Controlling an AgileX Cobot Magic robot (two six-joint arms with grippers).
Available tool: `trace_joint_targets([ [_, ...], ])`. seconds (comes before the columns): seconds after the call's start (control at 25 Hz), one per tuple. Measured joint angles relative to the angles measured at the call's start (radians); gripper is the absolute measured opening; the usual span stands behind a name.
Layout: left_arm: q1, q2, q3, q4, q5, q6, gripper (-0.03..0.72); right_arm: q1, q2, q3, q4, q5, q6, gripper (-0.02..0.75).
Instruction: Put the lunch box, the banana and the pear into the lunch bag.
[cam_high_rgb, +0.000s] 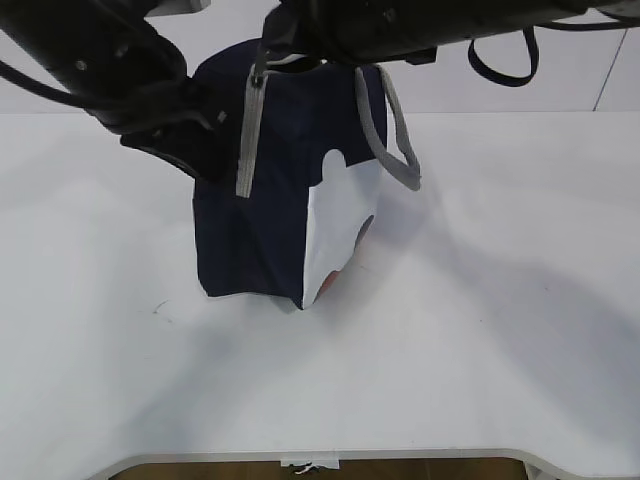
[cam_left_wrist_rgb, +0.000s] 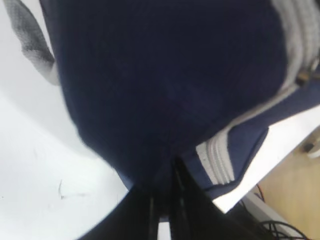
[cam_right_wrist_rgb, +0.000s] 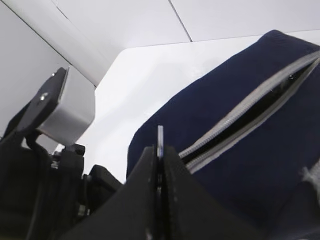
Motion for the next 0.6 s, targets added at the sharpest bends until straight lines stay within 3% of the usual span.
trace_joint_targets([
  [0.6, 0.0, -0.002, 0.0, 0.002, 0.096, 0.117, -0.001, 0.0, 0.0, 0.0, -0.137, 0.024, 0.0, 0.001],
])
